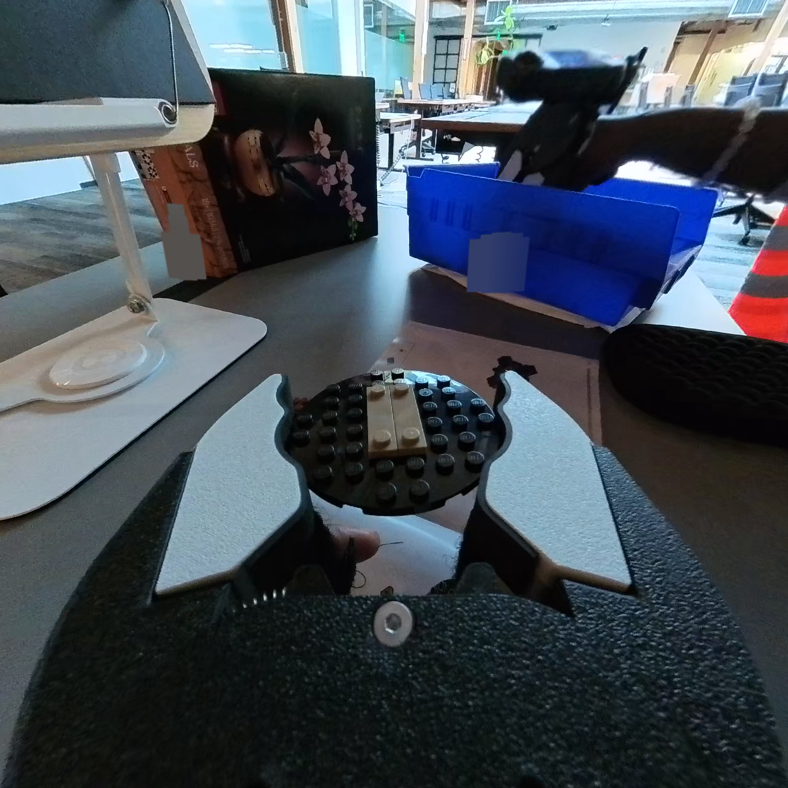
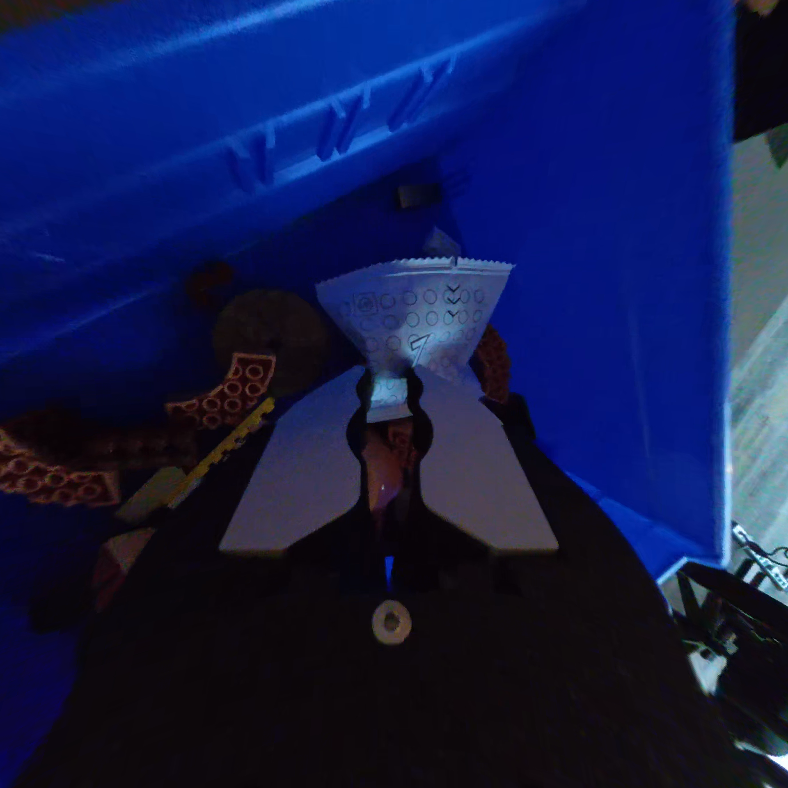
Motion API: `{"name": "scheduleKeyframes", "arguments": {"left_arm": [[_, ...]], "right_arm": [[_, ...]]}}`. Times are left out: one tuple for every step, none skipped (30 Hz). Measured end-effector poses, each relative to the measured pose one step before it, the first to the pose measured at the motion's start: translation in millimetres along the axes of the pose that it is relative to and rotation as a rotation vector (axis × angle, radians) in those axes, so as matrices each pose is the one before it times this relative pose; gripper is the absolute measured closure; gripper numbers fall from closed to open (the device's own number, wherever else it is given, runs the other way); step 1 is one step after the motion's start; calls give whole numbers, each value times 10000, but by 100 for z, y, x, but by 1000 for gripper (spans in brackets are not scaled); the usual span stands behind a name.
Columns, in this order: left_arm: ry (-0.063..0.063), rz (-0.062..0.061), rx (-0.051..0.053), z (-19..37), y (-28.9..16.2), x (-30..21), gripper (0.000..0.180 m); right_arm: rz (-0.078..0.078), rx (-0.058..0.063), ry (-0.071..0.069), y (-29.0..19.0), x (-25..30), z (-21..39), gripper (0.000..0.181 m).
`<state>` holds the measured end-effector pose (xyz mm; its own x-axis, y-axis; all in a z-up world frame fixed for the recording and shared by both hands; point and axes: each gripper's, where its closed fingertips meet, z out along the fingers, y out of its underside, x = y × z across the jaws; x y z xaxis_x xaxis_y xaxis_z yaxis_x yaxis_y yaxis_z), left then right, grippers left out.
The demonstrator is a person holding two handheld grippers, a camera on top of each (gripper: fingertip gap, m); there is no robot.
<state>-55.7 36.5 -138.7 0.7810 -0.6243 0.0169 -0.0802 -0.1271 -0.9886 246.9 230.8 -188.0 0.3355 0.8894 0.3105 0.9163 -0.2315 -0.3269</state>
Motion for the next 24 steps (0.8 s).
{"name": "scheduleKeyframes", "arguments": {"left_arm": [[9, 0, -8, -28, 25, 30, 91], [13, -2, -12, -2, 4, 13, 91], [9, -2, -10, 19, 18, -19, 91], [8, -3, -11, -15, 56, -4, 91], [6, 1, -10, 104, -25, -8, 91], [0, 3, -11, -21, -33, 55, 91], [0, 4, -15, 51, -22, -31, 91], [-2, 9, -15, -6, 8, -1, 91], [-1, 13, -13, -110, 24, 71, 91], [-2, 16, -11, 29, 29, -3, 91], [-9, 19, -6, 35, 2, 7, 91], [-9, 20, 2, 59, 18, 8, 91], [-14, 15, 6, 55, -16, -44, 91], [-6, 8, 3, -25, 11, -3, 91], [4, 3, -2, -52, 1, 6, 91], [17, -7, 16, -41, -33, 29, 91], [4, -30, 49, 33, -34, -45, 91], [2, -57, 78, -89, -80, -58, 91], [4, -80, 81, -62, -141, -78, 91], [-2, -76, 79, -64, -68, -55, 91], [4, -41, 79, -94, -45, -34, 91], [24, -8, 76, -9, -83, -27, 92], [43, 4, 78, -111, -113, 58, 91], [21, -14, 84, -53, -119, 13, 92]], "right_arm": [[32, 127, 119, -55, 124, -560, 169], [11, 147, 144, -64, 180, -659, 171], [76, 179, 96, -60, 117, -750, 172], [116, 178, -82, -113, -119, -710, 172], [122, 214, -178, -175, -341, -653, 172], [83, 223, -104, -207, -324, -573, 172], [72, 119, -91, -83, -366, -327, 172], [53, -55, -153, 207, -484, 5, 172], [34, -175, -163, 384, -513, 182, 171], [5, -117, -63, 333, -366, 298, 171], [30, -43, -52, 257, -297, 283, 169], [146, -21, -147, 207, -324, 231, 167], [203, 17, -202, 90, -325, 144, 165], [177, 128, -117, -106, -149, 8, 161], [139, 163, 34, -220, 77, -128, 156], [88, 184, 141, -267, 205, -265, 152], [114, 207, 199, -436, 295, -460, 148], [179, 270, 326, -649, 406, -646, 146], [174, 382, 305, -908, 233, -825, 144], [224, 485, 283, -997, 9, -905, 143], [254, 549, 181, -1362, -283, -999, 143], [202, 630, 12, -1479, -735, -961, 143], [180, 673, -103, -1682, -1070, -897, 143], [178, 624, -230, -1748, -1442, -747, 143]]}}
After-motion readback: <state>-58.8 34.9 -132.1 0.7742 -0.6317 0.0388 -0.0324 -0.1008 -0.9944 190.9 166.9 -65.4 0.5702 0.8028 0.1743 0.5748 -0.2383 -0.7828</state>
